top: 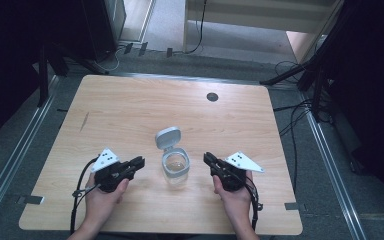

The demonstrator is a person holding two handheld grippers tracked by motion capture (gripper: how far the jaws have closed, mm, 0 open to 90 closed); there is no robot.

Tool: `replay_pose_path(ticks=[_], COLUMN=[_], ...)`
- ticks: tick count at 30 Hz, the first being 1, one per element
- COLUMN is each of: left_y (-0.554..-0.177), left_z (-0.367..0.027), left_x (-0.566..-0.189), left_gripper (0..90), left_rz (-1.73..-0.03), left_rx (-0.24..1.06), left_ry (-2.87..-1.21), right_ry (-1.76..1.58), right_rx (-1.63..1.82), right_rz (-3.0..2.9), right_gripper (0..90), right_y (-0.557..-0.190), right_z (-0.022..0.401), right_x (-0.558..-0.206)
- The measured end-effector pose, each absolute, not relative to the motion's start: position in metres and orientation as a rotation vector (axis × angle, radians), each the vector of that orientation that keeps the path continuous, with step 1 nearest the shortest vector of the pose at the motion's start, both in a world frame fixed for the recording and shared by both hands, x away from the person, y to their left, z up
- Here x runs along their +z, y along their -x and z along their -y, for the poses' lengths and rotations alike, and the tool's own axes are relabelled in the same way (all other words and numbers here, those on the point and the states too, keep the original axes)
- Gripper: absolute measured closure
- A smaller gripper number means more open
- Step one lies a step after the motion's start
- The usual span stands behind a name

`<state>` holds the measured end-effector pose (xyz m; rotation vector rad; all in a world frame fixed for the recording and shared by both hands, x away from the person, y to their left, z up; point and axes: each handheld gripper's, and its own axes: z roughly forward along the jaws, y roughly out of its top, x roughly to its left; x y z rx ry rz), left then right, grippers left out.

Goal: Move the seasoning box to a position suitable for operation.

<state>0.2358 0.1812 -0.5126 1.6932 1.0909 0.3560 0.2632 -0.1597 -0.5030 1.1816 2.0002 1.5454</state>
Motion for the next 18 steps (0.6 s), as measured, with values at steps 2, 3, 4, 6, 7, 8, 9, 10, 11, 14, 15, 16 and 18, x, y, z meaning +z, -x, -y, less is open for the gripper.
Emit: replay_pose_path(ticks=[2, 3, 4, 6, 7, 8, 9, 10, 11, 14, 15, 16, 18], left_y=[-0.237, -0.237, -0.236, -0.236, -0.236, -0.236, -0.236, -0.235, -0.235, -0.234, -0.233, -0.233, -0.233], left_z=[-0.171, -0.167, -0.164, -0.157, -0.154, -0.151, -0.149, -0.147, -0.145, -0.142, -0.141, -0.140, -0.137], left_x=[-0.511, -0.510, -0.509, -0.507, -0.507, -0.506, -0.507, -0.507, -0.507, -0.507, -0.507, -0.507, -0.508], left_gripper=[87.5, 88.6, 90.0, 90.0, 90.0, 90.0, 90.0, 90.0, 90.0, 90.0, 90.0, 90.0, 90.0], left_rz=[-1.094, -1.092, -1.095, -1.096, -1.097, -1.095, -1.097, -1.098, -1.098, -1.088, -1.085, -1.083, -1.077], left_rx=[0.353, 0.356, 0.358, 0.362, 0.367, 0.373, 0.383, 0.385, 0.390, 0.393, 0.392, 0.392, 0.391], left_ry=[-1.705, -1.709, -1.711, -1.716, -1.717, -1.725, -1.727, -1.731, -1.737, -1.740, -1.740, -1.743, -1.750], right_ry=[-1.175, -1.167, -1.158, -1.153, -1.151, -1.149, -1.150, -1.149, -1.148, -1.140, -1.140, -1.143, -1.149], right_rx=[1.531, 1.532, 1.529, 1.523, 1.523, 1.522, 1.525, 1.532, 1.535, 1.530, 1.529, 1.527, 1.528], right_rz=[-2.027, -2.042, -2.057, -2.073, -2.079, -2.080, -2.078, -2.075, -2.078, -2.089, -2.092, -2.089, -2.094], right_gripper=[90.0, 90.0, 90.0, 90.0, 90.0, 90.0, 90.0, 90.0, 90.0, 90.0, 90.0, 90.0, 90.0], right_y=[-0.266, -0.267, -0.267, -0.269, -0.270, -0.271, -0.272, -0.272, -0.273, -0.271, -0.271, -0.270, -0.268], right_z=[0.150, 0.146, 0.143, 0.137, 0.134, 0.132, 0.129, 0.128, 0.126, 0.121, 0.120, 0.119, 0.119], right_x=[-0.502, -0.503, -0.503, -0.504, -0.505, -0.506, -0.507, -0.507, -0.508, -0.511, -0.512, -0.512, -0.513])
